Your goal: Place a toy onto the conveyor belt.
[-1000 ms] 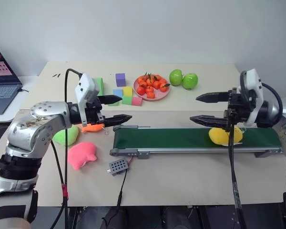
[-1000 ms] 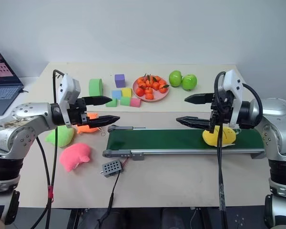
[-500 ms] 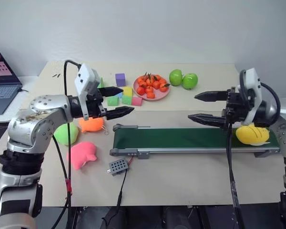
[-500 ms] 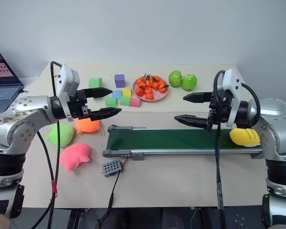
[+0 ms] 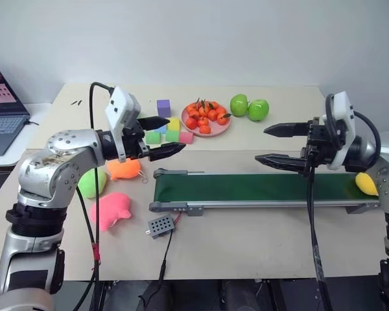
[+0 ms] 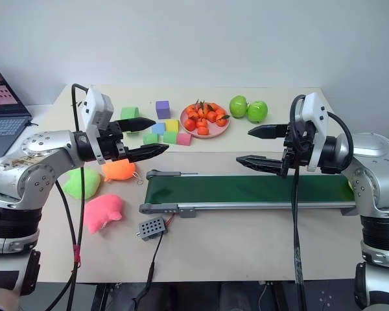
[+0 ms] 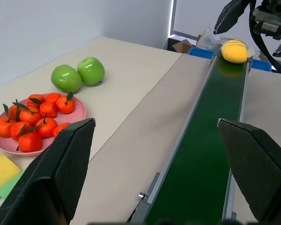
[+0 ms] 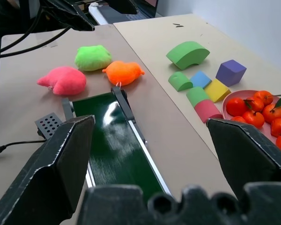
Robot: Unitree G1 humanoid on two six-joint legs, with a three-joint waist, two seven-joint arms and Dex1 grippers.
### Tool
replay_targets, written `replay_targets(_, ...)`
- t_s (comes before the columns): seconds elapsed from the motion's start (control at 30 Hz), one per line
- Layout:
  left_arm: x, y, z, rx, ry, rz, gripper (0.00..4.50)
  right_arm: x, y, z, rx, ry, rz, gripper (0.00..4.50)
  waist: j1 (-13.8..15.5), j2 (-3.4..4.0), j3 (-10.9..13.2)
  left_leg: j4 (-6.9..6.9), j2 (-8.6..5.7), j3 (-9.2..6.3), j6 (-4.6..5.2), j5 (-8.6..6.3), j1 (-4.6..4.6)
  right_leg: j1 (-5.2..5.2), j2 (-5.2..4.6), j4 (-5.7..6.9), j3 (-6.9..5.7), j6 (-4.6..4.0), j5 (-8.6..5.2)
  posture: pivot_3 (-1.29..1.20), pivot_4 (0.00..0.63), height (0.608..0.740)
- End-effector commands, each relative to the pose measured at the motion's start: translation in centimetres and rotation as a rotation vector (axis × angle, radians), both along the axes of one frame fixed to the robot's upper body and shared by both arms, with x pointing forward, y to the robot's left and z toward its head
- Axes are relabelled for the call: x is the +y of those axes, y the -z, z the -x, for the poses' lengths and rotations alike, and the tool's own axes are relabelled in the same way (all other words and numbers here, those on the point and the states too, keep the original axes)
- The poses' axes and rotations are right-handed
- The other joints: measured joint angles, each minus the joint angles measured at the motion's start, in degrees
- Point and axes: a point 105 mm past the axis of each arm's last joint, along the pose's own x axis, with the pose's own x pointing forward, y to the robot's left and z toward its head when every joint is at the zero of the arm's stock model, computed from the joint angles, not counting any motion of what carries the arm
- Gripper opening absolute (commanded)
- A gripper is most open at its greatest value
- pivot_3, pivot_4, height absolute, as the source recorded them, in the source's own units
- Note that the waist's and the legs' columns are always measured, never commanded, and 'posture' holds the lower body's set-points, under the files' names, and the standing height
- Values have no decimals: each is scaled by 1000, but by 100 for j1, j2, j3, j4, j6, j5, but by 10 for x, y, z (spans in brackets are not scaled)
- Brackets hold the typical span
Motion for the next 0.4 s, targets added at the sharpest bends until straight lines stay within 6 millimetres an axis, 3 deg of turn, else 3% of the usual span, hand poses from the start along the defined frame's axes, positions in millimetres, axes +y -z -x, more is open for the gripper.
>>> replay_targets(0.03,0,-18,1,-60,-4,9,4467,1,-11,3,-63,-11,-4,4500,-2,0,0,0,0,0,0,0,0,0,0,0,0,0,0,0,150,738)
replay_targets(0.4,1,-17,1,-46,8,-3,4467,1,-8,3,-56,-3,-2,4500,-1,0,0,0,0,0,0,0,0,0,0,0,0,0,0,0,150,738)
